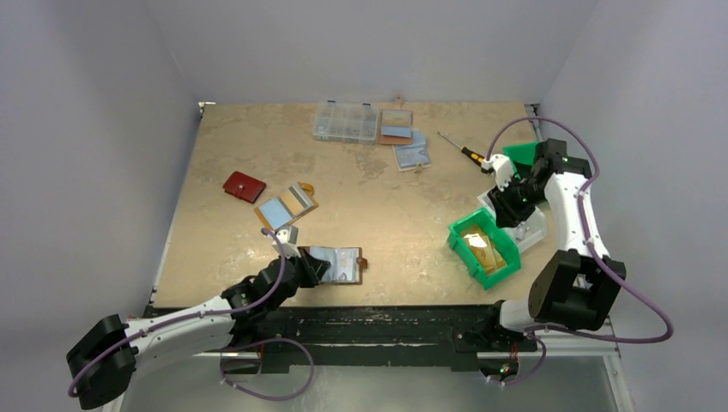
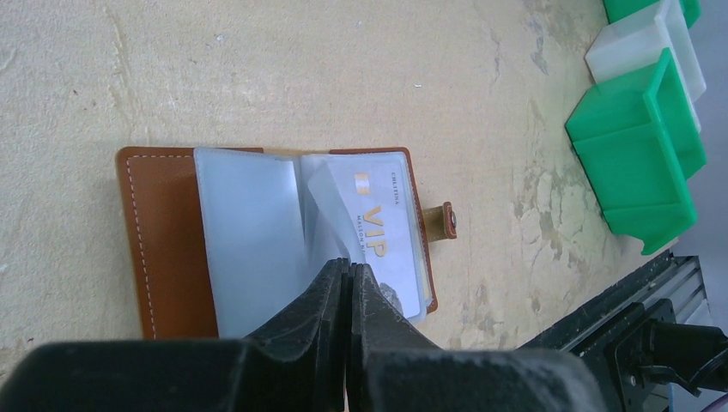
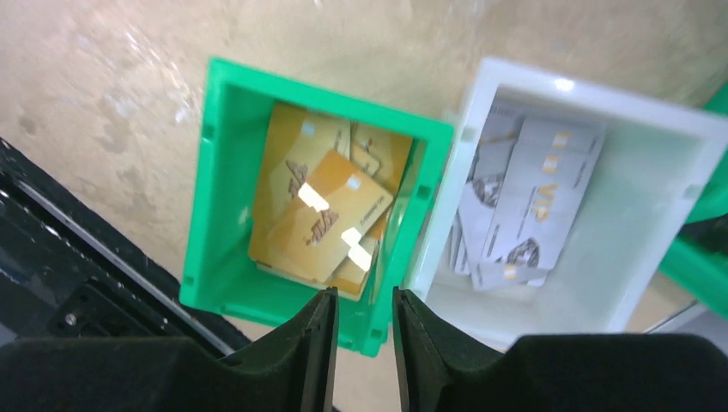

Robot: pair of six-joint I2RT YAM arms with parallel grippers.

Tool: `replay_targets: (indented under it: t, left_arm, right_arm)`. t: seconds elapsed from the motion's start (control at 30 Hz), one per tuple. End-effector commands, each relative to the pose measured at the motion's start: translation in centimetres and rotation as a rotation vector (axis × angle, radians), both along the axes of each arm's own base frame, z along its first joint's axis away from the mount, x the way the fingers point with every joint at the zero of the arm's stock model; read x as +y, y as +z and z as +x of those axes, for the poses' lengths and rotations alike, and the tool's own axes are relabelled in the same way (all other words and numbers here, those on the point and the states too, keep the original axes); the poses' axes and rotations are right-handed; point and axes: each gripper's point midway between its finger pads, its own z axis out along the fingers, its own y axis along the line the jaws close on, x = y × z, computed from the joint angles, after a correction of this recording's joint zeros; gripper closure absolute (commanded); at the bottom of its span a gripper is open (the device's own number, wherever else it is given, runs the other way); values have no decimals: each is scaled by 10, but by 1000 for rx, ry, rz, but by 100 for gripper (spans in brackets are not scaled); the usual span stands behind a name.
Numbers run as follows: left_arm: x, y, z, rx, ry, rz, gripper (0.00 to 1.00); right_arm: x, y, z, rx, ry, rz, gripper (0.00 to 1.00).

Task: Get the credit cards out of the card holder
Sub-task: Place the credit card in the storage box, then remove the credit card from the card holder.

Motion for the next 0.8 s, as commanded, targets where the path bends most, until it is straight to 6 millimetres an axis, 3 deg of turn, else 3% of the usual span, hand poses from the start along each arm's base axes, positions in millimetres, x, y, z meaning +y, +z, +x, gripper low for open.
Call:
replay_targets:
  t: [0.0, 0.2, 0.3, 0.37, 0.47, 0.63, 0.77]
  left_arm:
    - [0, 5, 1, 0, 11, -12, 100]
    - [11, -3, 0, 41, 51, 30, 100]
    - [24, -13, -3, 93, 99, 89, 100]
    - [32, -15, -4, 120, 134, 117, 99]
    - [42, -17, -5, 153, 185, 149, 88]
    - [53, -15, -6, 200, 246, 195, 70]
    - [57, -5, -3, 209, 262, 257, 64]
  right_arm:
    - [36, 42, 16, -176, 88, 144, 64]
    - [154, 65, 6, -314, 362, 472, 63]
    - [199, 71, -3, -354, 472, 583, 61]
    - [219, 74, -9, -333, 532, 640, 60]
    - [244, 67, -24, -230, 600, 710, 61]
    - [271, 49, -42, -173, 653, 776, 62]
    - [287, 38, -51, -115, 641, 808, 62]
